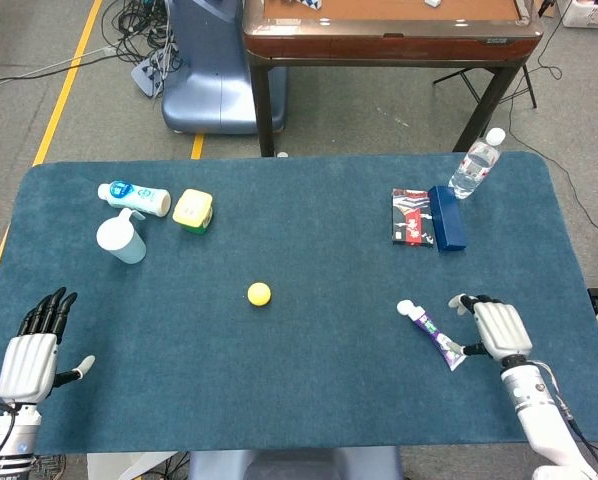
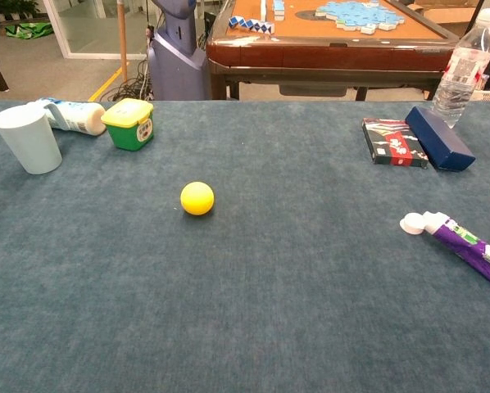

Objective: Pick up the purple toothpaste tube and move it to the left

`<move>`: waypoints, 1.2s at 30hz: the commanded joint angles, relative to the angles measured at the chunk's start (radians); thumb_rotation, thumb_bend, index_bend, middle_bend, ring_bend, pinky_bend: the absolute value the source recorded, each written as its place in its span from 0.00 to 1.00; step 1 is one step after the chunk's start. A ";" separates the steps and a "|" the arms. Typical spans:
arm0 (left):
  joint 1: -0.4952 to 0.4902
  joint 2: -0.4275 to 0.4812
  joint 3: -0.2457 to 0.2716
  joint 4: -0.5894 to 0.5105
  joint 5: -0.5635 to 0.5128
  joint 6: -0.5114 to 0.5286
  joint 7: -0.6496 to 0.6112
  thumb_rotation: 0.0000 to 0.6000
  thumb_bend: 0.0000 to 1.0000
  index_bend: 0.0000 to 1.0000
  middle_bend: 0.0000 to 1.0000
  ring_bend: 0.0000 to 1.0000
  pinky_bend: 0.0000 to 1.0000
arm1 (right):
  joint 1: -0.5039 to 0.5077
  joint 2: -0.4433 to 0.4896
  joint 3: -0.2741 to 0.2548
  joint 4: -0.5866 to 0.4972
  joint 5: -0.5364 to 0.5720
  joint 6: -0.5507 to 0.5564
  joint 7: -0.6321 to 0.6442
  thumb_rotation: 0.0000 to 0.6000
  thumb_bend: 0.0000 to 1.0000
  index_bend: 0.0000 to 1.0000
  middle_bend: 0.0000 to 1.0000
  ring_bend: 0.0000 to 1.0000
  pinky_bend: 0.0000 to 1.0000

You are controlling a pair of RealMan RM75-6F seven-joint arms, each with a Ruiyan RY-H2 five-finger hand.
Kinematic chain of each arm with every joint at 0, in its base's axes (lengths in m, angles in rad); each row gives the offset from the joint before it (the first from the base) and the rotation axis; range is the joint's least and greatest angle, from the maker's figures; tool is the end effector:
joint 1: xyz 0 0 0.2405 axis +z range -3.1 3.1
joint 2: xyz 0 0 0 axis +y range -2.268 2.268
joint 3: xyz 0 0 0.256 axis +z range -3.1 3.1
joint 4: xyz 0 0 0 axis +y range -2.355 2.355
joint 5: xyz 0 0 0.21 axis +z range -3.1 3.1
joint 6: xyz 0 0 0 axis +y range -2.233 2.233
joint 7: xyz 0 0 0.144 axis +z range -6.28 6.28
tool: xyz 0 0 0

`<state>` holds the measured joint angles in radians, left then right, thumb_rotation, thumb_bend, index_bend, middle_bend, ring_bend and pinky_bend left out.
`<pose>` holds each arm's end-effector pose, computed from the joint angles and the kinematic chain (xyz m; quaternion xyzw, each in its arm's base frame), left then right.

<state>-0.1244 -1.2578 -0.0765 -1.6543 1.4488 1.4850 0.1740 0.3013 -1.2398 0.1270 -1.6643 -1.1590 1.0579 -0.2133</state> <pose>-0.2855 0.1960 0.1178 -0.5851 -0.3867 -0.3989 0.5908 -0.2911 -0.2476 0.0787 0.6322 -0.4980 0.2914 0.5171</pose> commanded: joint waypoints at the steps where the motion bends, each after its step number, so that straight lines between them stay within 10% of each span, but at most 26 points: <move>1: -0.001 0.000 0.000 0.001 0.000 -0.001 -0.001 1.00 0.16 0.00 0.00 0.00 0.08 | 0.027 -0.030 0.006 0.029 0.027 -0.035 -0.004 1.00 0.13 0.32 0.40 0.27 0.31; 36: 0.021 0.005 0.004 0.011 0.006 0.030 -0.030 1.00 0.16 0.00 0.00 0.00 0.08 | 0.099 -0.127 -0.077 0.074 -0.112 -0.011 -0.051 1.00 0.15 0.34 0.44 0.28 0.32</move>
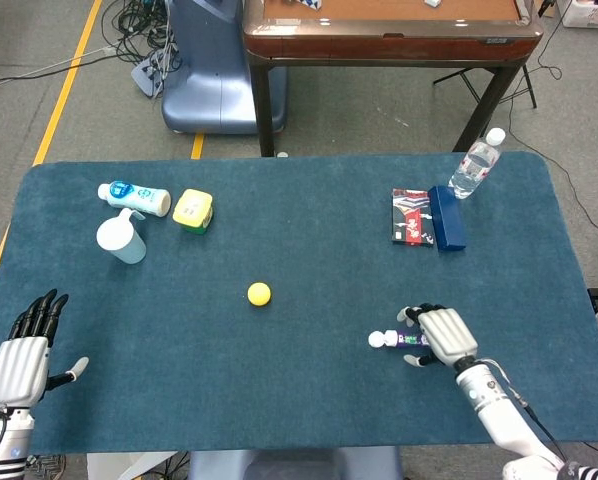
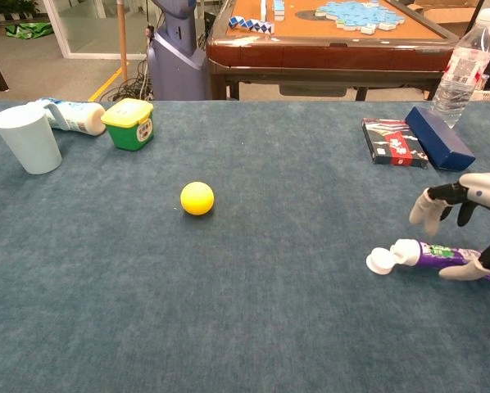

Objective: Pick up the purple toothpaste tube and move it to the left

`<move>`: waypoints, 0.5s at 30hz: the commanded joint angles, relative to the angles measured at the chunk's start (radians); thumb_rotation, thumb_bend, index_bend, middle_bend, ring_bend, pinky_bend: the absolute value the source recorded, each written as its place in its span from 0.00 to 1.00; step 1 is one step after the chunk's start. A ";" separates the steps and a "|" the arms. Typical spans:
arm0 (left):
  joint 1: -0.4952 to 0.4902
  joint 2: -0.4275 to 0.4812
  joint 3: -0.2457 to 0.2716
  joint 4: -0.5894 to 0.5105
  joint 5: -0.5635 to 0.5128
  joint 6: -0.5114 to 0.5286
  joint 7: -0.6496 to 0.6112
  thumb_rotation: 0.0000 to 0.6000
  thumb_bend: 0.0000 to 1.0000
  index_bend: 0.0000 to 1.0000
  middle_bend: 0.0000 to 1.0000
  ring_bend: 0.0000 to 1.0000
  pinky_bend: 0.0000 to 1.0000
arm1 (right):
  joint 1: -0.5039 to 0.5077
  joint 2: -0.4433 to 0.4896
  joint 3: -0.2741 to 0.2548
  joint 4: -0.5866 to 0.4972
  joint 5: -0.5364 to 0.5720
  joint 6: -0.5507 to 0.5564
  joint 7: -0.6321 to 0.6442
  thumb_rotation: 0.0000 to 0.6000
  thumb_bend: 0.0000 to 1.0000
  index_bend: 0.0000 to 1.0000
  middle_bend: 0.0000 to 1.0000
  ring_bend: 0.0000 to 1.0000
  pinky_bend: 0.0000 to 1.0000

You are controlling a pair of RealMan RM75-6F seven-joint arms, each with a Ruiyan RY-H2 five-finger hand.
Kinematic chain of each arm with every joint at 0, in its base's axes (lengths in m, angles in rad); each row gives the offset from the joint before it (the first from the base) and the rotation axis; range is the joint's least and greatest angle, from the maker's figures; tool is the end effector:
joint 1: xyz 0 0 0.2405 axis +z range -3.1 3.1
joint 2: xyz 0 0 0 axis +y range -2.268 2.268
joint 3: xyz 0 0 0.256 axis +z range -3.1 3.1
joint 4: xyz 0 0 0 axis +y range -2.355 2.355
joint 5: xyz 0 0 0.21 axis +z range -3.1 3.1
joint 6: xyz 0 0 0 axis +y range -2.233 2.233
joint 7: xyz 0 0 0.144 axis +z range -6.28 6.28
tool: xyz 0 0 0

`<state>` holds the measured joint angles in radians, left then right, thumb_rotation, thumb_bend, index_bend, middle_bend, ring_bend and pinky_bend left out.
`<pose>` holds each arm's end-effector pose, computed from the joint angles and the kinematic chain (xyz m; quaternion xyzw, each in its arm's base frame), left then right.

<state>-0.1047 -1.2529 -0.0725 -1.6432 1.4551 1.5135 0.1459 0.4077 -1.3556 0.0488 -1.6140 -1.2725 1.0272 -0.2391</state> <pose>-0.2907 0.1897 0.1232 -0.5740 -0.3875 -0.4044 0.5974 -0.2537 -0.2529 0.0270 0.7137 -0.4517 0.3028 0.4414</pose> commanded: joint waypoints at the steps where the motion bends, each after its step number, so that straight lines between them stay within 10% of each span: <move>1: 0.002 0.000 0.001 0.000 0.000 0.003 -0.002 1.00 0.16 0.00 0.00 0.00 0.08 | -0.007 -0.016 0.000 0.028 0.002 0.023 -0.031 1.00 0.16 0.35 0.45 0.28 0.32; 15: 0.016 0.010 0.002 0.003 -0.002 0.014 -0.020 1.00 0.16 0.00 0.00 0.00 0.08 | 0.002 -0.090 -0.014 0.118 0.010 0.025 -0.109 1.00 0.28 0.44 0.49 0.30 0.32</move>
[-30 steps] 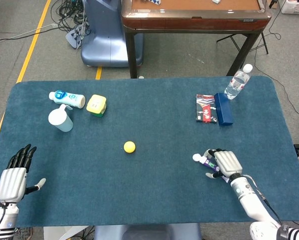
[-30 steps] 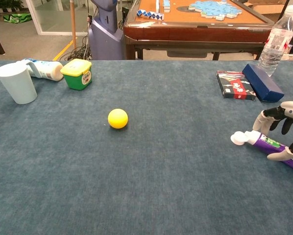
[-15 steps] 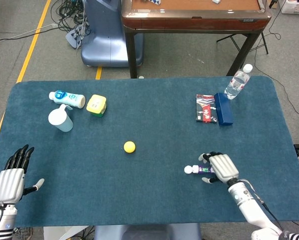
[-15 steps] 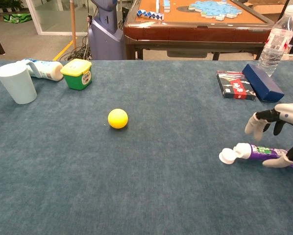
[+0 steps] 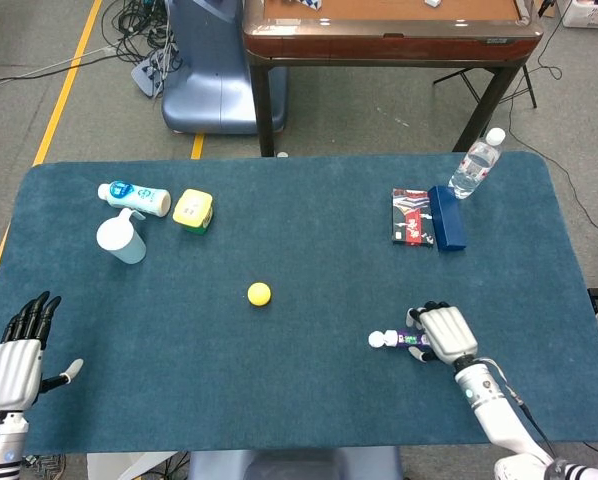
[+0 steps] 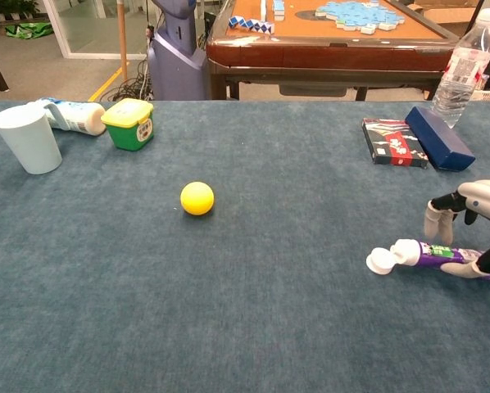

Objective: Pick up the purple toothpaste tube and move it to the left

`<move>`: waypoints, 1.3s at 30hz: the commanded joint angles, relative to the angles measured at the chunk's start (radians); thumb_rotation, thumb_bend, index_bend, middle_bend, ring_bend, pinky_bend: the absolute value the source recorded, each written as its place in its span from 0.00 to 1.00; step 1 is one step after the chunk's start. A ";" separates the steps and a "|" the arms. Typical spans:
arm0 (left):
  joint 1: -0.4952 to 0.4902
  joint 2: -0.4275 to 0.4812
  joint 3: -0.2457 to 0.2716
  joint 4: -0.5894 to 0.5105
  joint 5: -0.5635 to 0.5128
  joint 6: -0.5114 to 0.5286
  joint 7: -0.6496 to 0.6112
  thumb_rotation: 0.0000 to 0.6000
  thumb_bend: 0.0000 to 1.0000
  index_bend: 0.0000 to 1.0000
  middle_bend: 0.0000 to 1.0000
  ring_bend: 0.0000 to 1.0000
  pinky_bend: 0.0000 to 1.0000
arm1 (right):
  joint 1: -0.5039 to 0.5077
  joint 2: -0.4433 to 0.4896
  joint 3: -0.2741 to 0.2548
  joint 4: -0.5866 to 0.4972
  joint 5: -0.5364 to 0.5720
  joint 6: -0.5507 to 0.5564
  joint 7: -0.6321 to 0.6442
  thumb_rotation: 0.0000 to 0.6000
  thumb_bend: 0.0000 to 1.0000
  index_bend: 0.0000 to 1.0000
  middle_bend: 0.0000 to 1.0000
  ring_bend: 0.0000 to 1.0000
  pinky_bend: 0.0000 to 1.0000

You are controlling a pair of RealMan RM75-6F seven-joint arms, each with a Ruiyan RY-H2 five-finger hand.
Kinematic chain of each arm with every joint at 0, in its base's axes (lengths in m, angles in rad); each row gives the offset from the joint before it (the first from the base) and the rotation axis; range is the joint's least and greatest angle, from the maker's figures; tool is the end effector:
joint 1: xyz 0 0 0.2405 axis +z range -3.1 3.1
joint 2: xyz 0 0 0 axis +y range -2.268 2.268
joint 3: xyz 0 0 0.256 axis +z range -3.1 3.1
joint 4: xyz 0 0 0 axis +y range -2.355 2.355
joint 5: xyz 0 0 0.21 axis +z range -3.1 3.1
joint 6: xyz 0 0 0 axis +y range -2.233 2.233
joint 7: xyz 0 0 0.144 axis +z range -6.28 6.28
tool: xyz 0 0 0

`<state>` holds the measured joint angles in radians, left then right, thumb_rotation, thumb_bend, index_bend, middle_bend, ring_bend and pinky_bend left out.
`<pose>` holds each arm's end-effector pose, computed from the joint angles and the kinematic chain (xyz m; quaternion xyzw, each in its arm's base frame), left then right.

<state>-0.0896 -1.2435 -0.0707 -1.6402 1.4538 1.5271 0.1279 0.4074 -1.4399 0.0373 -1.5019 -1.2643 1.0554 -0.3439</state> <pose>-0.2950 0.1850 0.1280 -0.5664 -0.3901 -0.4046 0.6028 -0.2663 -0.2562 0.0106 0.7308 -0.4074 0.2735 0.4745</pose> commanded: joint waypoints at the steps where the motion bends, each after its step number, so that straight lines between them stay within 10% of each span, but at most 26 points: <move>1: 0.002 0.000 0.001 0.001 -0.001 0.000 -0.003 1.00 0.16 0.00 0.00 0.00 0.08 | 0.003 -0.008 -0.003 0.007 0.003 -0.005 -0.005 1.00 0.29 0.45 0.49 0.30 0.32; 23: -0.018 0.016 -0.005 0.018 0.013 -0.028 -0.017 1.00 0.16 0.00 0.00 0.00 0.08 | 0.060 0.017 0.006 -0.012 -0.013 -0.074 -0.001 1.00 0.61 0.66 0.63 0.44 0.32; 39: -0.201 0.122 -0.038 -0.007 0.109 -0.217 -0.064 1.00 0.16 0.00 0.05 0.11 0.12 | 0.266 0.324 0.159 -0.315 0.007 -0.338 0.253 1.00 0.68 0.77 0.71 0.54 0.34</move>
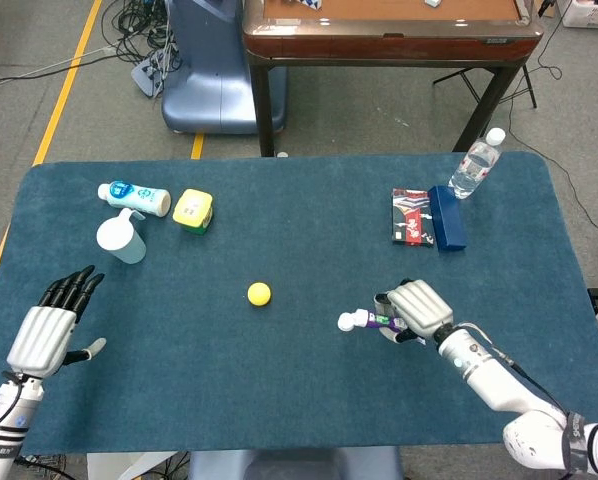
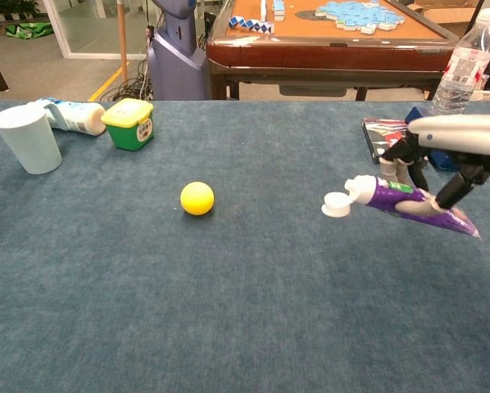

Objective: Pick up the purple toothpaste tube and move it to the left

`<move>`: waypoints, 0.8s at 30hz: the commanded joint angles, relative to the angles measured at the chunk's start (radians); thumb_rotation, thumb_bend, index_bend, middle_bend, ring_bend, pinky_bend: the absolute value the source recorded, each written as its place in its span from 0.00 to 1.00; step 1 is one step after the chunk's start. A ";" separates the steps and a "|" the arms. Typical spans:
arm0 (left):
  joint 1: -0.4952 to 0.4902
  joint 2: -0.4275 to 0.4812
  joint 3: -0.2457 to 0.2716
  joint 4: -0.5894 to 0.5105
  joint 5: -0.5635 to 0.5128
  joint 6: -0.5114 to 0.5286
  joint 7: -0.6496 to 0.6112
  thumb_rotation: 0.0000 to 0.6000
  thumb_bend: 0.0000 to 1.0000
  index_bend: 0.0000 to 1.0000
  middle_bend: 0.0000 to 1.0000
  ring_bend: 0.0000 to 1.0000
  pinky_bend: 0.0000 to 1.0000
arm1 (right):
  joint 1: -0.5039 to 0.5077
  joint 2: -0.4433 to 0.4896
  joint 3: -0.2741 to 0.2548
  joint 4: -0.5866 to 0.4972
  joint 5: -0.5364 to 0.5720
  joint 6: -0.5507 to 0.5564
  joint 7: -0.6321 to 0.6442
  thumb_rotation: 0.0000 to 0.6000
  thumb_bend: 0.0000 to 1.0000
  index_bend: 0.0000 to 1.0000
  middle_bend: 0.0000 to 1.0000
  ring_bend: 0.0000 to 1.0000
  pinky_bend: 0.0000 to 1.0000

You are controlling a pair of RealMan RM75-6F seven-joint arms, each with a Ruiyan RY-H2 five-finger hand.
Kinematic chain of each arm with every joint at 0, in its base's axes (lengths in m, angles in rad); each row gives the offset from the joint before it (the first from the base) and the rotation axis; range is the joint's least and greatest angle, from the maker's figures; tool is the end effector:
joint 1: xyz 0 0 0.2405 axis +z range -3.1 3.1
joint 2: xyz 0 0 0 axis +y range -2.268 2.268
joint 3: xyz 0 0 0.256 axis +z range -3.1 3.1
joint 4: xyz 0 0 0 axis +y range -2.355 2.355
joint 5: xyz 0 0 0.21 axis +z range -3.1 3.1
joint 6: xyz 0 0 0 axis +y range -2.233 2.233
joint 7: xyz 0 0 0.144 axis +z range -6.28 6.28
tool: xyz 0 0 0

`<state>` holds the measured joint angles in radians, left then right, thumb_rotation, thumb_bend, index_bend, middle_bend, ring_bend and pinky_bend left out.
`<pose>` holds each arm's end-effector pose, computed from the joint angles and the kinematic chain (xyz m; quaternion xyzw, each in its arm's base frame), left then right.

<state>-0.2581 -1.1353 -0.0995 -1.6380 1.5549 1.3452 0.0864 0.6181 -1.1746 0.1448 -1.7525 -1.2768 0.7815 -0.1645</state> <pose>-0.2628 0.2386 0.1371 -0.6704 -0.3283 -0.4077 0.5259 -0.1828 -0.3032 0.0564 0.7801 -0.4101 0.3119 0.3551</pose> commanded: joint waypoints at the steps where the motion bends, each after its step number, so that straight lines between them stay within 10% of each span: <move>1: -0.046 0.013 -0.016 -0.011 0.006 -0.047 -0.026 1.00 0.16 0.00 0.07 0.14 0.16 | 0.066 0.071 0.062 -0.075 0.022 -0.077 0.091 1.00 0.68 0.77 0.72 0.54 0.35; 16: -0.192 -0.015 -0.099 -0.138 -0.286 -0.260 0.142 0.21 0.16 0.34 0.63 0.59 0.65 | 0.276 0.011 0.171 -0.100 0.121 -0.199 0.210 1.00 0.70 0.82 0.76 0.60 0.40; 24: -0.231 -0.048 -0.112 -0.174 -0.422 -0.266 0.243 0.09 0.16 0.47 0.75 0.69 0.76 | 0.381 -0.081 0.201 -0.053 0.236 -0.150 0.151 1.00 0.72 0.86 0.79 0.64 0.44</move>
<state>-0.4776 -1.1717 -0.2069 -1.8021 1.1523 1.0811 0.3138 0.9779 -1.2334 0.3368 -1.8210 -1.0682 0.6137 0.0059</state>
